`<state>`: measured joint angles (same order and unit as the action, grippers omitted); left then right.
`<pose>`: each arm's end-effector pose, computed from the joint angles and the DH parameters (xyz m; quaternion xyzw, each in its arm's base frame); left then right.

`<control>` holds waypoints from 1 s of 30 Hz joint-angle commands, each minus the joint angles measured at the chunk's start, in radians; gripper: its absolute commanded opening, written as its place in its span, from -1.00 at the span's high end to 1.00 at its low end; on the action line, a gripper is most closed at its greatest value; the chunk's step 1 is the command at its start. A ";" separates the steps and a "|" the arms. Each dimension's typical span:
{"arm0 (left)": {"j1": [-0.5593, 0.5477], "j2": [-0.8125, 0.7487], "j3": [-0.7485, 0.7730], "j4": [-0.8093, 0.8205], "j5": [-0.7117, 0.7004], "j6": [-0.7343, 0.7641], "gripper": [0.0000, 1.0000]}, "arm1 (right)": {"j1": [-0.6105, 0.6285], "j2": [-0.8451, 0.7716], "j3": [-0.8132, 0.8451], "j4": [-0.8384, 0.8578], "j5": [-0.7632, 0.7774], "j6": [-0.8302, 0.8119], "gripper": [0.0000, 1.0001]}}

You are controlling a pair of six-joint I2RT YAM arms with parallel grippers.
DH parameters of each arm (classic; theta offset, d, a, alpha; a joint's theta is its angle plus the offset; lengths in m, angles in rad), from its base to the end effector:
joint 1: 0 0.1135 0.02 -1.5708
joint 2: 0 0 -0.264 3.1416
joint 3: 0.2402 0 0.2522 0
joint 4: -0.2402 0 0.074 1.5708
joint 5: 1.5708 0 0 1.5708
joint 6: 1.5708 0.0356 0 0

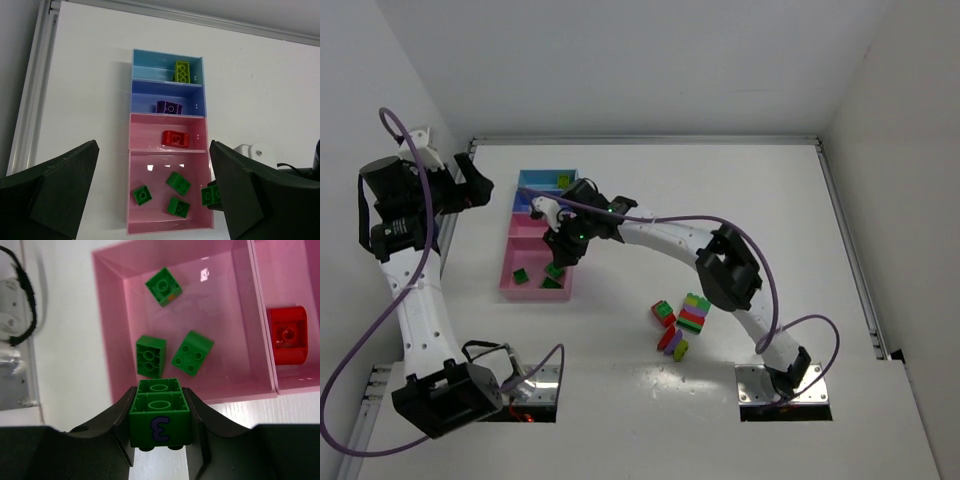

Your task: Sort the legos into containers by color

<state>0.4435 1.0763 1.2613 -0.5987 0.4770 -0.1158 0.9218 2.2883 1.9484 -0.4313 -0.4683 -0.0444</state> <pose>0.2068 0.0801 0.4074 -0.1004 0.8176 -0.1085 0.5565 0.3017 0.4243 0.2136 -0.4962 0.7515 0.3543 0.2520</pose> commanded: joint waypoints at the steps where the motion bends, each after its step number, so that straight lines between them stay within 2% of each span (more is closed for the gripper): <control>1: 0.041 -0.009 -0.020 -0.001 0.040 -0.024 -1.00 | 0.015 0.031 0.086 -0.017 0.040 -0.028 0.88; 5: 0.069 0.011 -0.020 -0.012 0.080 -0.005 -1.00 | 0.034 0.052 0.110 -0.017 0.051 -0.028 0.50; 10: 0.096 0.033 -0.020 -0.021 0.112 0.004 -1.00 | 0.043 0.062 0.122 0.011 0.042 -0.018 0.14; 15: 0.106 0.042 -0.020 -0.021 0.112 0.013 -1.00 | 0.052 0.073 0.152 0.020 0.033 -0.009 -0.35; 21: 0.115 0.033 -0.029 -0.030 0.153 0.047 -1.00 | 0.063 0.059 0.161 0.029 0.033 0.000 -0.39; 23: 0.115 0.024 -0.040 -0.030 0.198 0.067 -1.00 | 0.049 0.008 0.139 0.029 0.033 0.011 -0.39; 27: 0.115 0.013 -0.065 -0.076 0.377 0.211 -1.00 | -0.046 -0.154 -0.046 0.019 0.051 0.020 -0.36; 30: 0.061 0.022 -0.076 -0.151 0.434 0.321 -1.00 | -0.179 -0.324 -0.221 0.008 0.063 0.032 -0.36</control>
<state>0.5346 1.1179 1.1942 -0.6815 0.7708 0.0578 0.8917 2.1693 1.8175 -0.4316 -0.4278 -0.0357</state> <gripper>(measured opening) 1.000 0.686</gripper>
